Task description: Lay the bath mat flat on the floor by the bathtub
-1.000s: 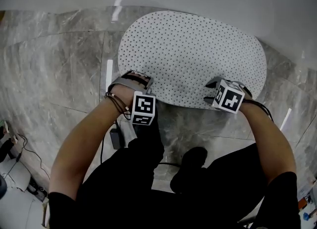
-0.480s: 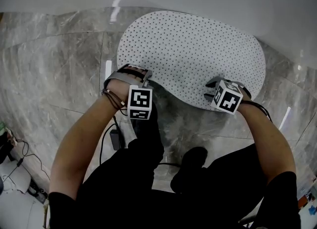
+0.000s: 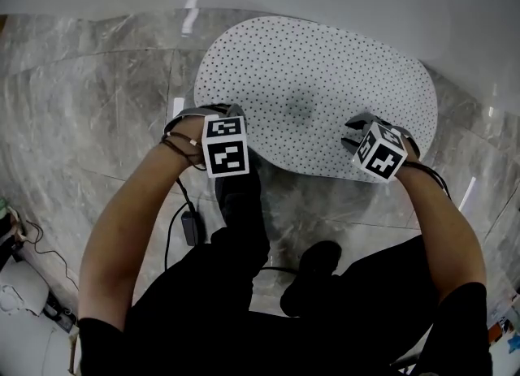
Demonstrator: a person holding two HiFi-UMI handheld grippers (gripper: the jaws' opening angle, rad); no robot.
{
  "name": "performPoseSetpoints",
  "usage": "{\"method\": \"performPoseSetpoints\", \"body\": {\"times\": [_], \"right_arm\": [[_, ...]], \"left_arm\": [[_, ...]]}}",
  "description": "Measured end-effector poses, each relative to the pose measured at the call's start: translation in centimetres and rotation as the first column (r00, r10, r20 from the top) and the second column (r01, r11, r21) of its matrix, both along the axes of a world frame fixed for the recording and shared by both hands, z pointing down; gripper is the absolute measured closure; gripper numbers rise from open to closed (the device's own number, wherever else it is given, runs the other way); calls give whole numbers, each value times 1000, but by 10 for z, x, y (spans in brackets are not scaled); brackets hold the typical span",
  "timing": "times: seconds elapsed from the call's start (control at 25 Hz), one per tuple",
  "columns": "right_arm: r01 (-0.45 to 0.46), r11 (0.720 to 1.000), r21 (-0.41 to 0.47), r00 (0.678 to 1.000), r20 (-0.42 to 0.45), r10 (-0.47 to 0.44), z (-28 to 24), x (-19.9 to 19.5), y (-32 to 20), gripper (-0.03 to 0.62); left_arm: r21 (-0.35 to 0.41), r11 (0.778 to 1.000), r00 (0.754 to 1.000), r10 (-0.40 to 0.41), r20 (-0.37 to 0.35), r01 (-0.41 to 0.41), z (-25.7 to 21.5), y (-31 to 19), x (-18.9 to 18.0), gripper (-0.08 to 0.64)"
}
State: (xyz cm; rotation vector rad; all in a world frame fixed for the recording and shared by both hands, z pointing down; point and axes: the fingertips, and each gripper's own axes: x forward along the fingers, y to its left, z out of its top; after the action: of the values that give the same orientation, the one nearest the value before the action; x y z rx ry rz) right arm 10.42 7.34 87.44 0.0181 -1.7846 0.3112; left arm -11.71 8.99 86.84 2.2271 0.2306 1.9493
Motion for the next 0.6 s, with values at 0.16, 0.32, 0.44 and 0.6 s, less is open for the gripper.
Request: {"method": "performPoseSetpoints", "body": {"times": [0.16,0.32,0.44,0.6], "right_arm": [[-27,999,17,998,-59,28,6,9,-6,449],[-27,999,21,995,-97,29,12,19,0,462],[-40,999,22,995,-93,41,12,19,0,462],[-38,999,26,994,-99,40,13,19,0,463]], "left_arm": [[-96,984,987,-154,-43,149,-13,-11,-7,341],[-113,978,983,-179,-40,173,-18,-13,-20,341],[-102,971,974,-223,-38,218,-18,-18,-24,341],[-60,958,959,-283,-26,281,-5,-26,-15,341]]}}
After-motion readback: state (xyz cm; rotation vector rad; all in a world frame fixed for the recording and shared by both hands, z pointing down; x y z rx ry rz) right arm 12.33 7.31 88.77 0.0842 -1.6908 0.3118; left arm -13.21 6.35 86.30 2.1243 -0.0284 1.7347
